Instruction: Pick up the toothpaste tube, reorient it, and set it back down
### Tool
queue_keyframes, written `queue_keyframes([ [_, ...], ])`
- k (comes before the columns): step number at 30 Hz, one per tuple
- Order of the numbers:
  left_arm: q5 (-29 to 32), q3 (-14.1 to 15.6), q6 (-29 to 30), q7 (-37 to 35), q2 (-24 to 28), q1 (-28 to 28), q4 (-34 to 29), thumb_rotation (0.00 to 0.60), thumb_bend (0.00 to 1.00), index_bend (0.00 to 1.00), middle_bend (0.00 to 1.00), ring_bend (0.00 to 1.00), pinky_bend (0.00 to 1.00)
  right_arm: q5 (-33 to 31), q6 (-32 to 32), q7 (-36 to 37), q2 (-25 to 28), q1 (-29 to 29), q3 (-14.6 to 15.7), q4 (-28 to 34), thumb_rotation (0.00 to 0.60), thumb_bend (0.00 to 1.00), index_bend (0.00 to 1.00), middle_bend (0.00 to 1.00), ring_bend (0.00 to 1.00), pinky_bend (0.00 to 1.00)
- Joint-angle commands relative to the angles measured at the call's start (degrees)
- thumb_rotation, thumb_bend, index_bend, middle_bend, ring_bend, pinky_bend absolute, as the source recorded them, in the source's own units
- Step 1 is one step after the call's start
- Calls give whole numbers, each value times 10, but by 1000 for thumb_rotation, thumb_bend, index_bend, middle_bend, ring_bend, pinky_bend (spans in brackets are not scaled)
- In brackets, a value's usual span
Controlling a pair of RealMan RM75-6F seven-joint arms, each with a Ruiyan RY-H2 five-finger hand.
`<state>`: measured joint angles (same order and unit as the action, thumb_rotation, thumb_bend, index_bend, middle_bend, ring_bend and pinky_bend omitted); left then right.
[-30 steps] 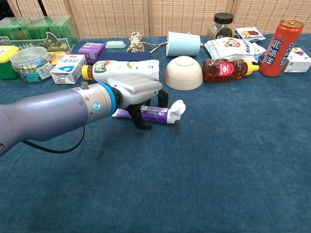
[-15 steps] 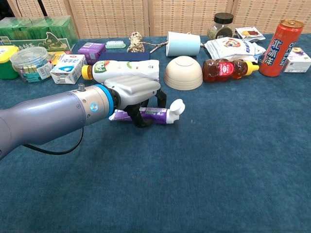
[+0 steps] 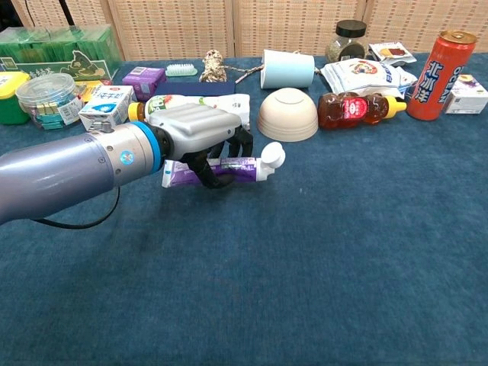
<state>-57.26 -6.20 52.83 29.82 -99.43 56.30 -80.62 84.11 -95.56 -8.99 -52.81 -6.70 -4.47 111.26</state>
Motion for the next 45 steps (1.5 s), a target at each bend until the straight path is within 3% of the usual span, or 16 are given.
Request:
queue_keyframes([
  [1, -23, 4, -7, -17, 25, -6, -10, 600, 600, 616, 519, 561, 578, 3, 3, 1, 2, 3, 0, 2, 600, 0, 0, 0, 0, 0],
  [16, -137, 24, -86, -122, 170, -3, -76, 600, 609, 618, 523, 558, 578, 34, 56, 38, 16, 40, 2, 20, 600, 0, 2, 0, 0, 0],
  [23, -162, 20, -99, -140, 212, 3, -100, 600, 609, 618, 525, 562, 578, 76, 94, 79, 11, 79, 0, 21, 600, 0, 121, 0, 0, 0],
  [29, -164, 8, -97, -154, 234, 5, -116, 600, 609, 624, 532, 570, 578, 106, 119, 136, -3, 112, -5, 17, 600, 0, 230, 9, 0, 0],
  [45, -137, -31, -119, -152, 274, 36, -151, 600, 610, 625, 532, 573, 578, 131, 198, 194, -79, 204, -13, -20, 600, 0, 243, 20, 0, 0],
])
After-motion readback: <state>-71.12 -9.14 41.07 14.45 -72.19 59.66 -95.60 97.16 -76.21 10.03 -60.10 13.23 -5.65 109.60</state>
